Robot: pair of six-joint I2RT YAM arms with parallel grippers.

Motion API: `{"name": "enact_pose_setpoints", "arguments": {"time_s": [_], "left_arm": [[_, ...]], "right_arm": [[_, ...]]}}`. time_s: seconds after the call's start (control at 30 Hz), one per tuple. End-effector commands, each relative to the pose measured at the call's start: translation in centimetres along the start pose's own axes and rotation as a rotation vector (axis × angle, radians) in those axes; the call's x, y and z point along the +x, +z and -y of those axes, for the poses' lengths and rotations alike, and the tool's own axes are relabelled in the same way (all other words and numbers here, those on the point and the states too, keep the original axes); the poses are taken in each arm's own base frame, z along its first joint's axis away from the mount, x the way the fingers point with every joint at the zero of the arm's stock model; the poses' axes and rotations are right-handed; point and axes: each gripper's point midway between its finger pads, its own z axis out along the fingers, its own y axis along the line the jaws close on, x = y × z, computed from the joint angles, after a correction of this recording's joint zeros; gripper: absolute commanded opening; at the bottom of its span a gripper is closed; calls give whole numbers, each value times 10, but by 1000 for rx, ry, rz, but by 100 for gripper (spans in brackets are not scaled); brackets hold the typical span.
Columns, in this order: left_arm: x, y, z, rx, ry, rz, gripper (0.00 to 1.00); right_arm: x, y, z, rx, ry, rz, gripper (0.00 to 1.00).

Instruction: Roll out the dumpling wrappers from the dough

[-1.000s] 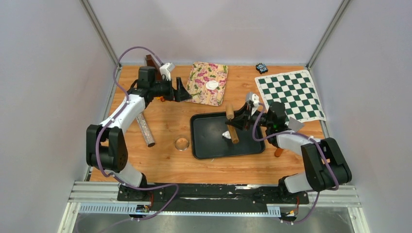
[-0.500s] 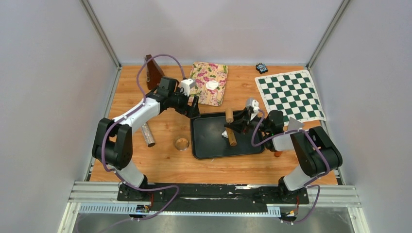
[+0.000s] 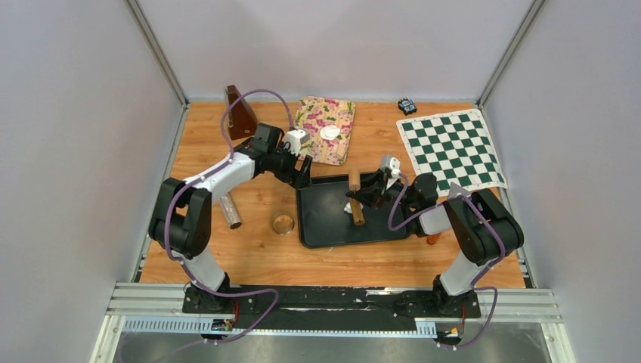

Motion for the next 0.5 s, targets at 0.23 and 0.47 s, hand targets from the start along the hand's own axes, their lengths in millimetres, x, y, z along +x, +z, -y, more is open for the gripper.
{"name": "enact_pose_setpoints", "arguments": {"time_s": [0.23,0.47], "left_arm": [[8,9,18,36,84,-41,84],[15,17,25,69,81,-84,51]], "right_arm": [[17,-8,12,69,-8,-39,0],[15,-8,32,204,51,-24,0]]}}
